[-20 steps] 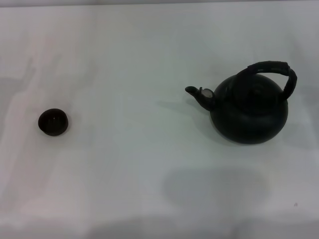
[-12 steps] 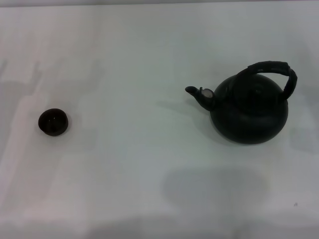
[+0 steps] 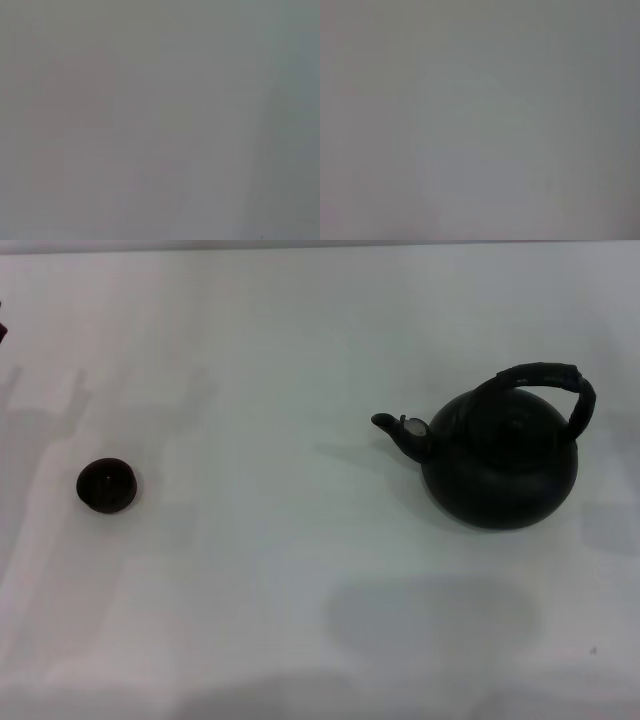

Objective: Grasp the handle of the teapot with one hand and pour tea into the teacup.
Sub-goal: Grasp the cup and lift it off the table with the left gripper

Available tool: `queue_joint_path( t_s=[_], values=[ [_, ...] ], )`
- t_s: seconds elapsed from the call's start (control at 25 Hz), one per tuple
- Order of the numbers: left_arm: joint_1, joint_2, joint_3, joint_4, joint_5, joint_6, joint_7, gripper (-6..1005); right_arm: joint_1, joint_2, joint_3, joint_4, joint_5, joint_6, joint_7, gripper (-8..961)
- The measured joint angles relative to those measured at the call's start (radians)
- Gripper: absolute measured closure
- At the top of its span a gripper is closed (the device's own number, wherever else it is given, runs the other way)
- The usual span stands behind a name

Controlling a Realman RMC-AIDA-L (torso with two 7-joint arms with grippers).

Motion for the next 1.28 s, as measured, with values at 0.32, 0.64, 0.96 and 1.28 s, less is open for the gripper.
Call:
queue_joint_path(
  t_s=[0.32, 0.64, 0.96, 1.28],
  values=[
    [-0.013, 0.002, 0.0, 0.004, 0.0, 0.013, 0.0, 121, 0.0, 0.001, 0.008, -0.006, 0.001, 0.005, -0.01, 138],
    [-0.025, 0.009, 0.027, 0.013, 0.004, 0.037, -0.028, 122, 0.015, -0.001, 0.001, -0.008, 0.0, -0.017, -0.01, 134],
    [0.039, 0.016, 0.216, 0.35, 0.105, 0.371, -0.384, 122, 0.04, -0.002, -0.003, -0.011, -0.001, -0.053, -0.012, 132],
    [0.137, 0.015, 0.248, 0.797, 0.647, 0.581, -1.075, 120, 0.042, -0.002, -0.003, -0.012, -0.001, -0.071, -0.012, 133]
  ],
)
